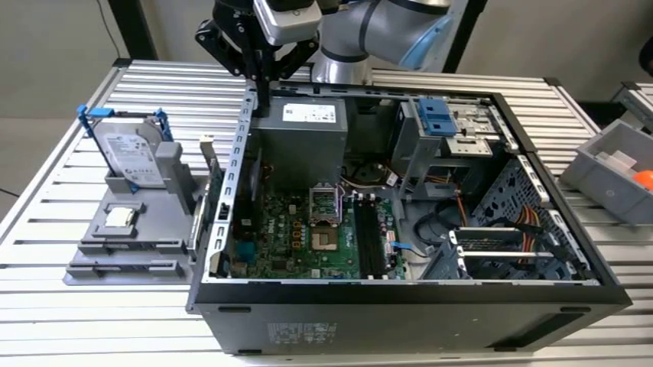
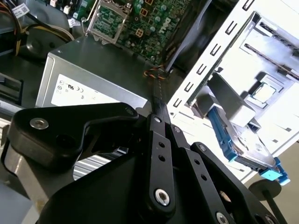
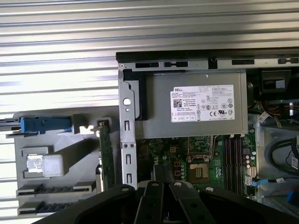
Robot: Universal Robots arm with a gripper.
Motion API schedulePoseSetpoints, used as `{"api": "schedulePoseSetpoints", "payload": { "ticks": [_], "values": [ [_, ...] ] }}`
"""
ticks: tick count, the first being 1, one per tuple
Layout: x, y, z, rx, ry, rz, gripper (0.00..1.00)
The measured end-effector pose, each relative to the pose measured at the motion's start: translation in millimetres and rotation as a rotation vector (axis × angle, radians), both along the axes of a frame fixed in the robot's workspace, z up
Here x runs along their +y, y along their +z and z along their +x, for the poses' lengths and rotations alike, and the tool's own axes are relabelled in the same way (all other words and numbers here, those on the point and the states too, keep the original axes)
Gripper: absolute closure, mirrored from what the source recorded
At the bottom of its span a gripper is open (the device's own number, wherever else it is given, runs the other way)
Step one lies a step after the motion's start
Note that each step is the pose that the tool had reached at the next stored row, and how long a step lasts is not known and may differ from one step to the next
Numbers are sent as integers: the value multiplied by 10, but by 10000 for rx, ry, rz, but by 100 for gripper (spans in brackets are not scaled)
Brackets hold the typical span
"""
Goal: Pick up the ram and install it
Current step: 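Reach for the ram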
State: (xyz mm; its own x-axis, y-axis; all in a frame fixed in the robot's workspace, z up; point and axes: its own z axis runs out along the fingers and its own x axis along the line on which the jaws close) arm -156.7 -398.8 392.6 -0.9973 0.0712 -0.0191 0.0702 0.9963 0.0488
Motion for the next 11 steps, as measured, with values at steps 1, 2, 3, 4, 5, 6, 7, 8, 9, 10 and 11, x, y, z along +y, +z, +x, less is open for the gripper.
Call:
{"api": "schedulePoseSetpoints", "payload": {
  "ticks": [1, 2, 3, 4, 5, 6, 7, 8, 9, 10, 11],
  "values": [
    [0, 0, -3, 0, 0, 0, 100],
    [0, 0, -6, 0, 0, 0, 100],
    [0, 0, -9, 0, 0, 0, 100],
    [0, 0, -12, 1, 0, -1, 100],
    [0, 0, -13, 0, 1, 0, 100],
    [0, 0, -14, 0, 2, 0, 100],
    [0, 0, -17, 0, 1, 0, 100],
    [0, 0, -20, 0, 0, 0, 100],
    [0, 0, -24, 0, -1, 0, 100],
    [0, 0, -27, 0, 0, 0, 100],
    [0, 0, -31, 0, 0, 0, 100]
  ]
}}
